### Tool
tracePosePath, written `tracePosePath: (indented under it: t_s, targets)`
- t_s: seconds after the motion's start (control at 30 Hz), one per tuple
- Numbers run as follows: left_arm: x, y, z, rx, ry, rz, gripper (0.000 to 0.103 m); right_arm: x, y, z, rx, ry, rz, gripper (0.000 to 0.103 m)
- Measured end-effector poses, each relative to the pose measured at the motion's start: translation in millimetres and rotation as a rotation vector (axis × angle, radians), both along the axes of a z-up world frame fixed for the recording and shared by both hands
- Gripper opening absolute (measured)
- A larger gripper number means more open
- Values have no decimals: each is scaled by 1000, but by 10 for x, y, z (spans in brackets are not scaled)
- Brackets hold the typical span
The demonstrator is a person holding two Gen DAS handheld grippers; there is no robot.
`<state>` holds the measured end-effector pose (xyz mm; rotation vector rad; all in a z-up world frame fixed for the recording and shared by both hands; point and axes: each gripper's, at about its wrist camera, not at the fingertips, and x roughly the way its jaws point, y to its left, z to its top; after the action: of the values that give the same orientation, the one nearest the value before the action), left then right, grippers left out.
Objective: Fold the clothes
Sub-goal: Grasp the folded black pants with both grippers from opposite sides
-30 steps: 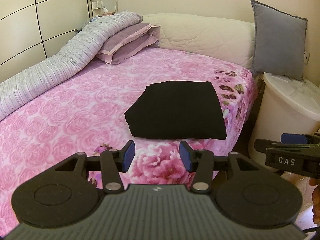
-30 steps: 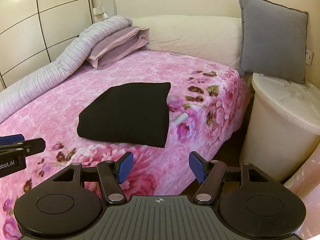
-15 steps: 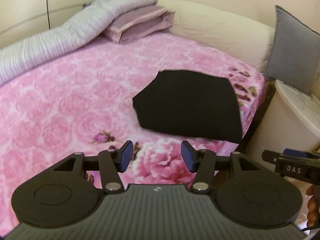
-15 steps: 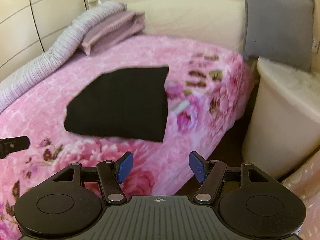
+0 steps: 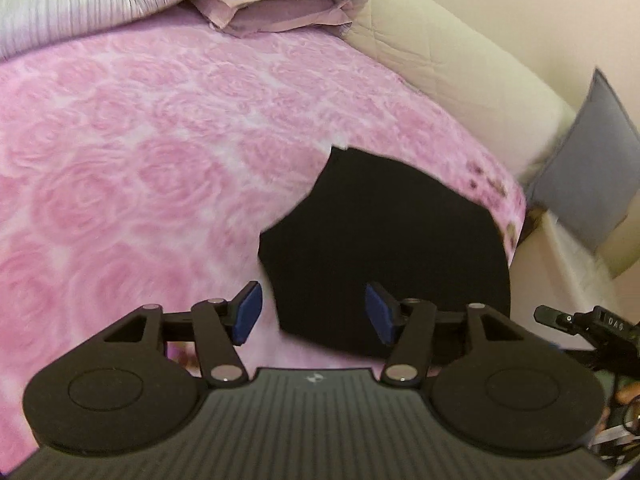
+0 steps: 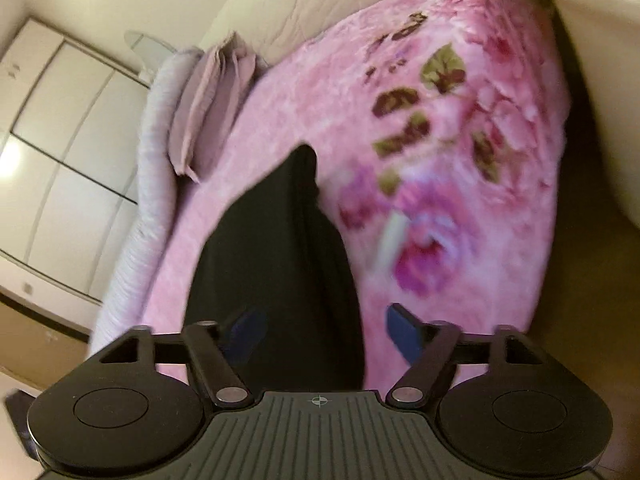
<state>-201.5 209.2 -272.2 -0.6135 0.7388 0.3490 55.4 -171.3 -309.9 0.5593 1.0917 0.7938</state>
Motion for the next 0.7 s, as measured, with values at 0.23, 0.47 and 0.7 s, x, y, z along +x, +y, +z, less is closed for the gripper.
tracePosePath:
  t_s: [0.23,0.47,0.7]
  targets:
    - [298,485,-280,-129,-55,-17,55,379,437,-110,3,3,44,82]
    - [555,882,-505,-208,-114,-77,58,649,671,-299,-4,69,91,82]
    - [827,1085,-823,-400,-159,-178,58,748,734,-387,15,100,128,81]
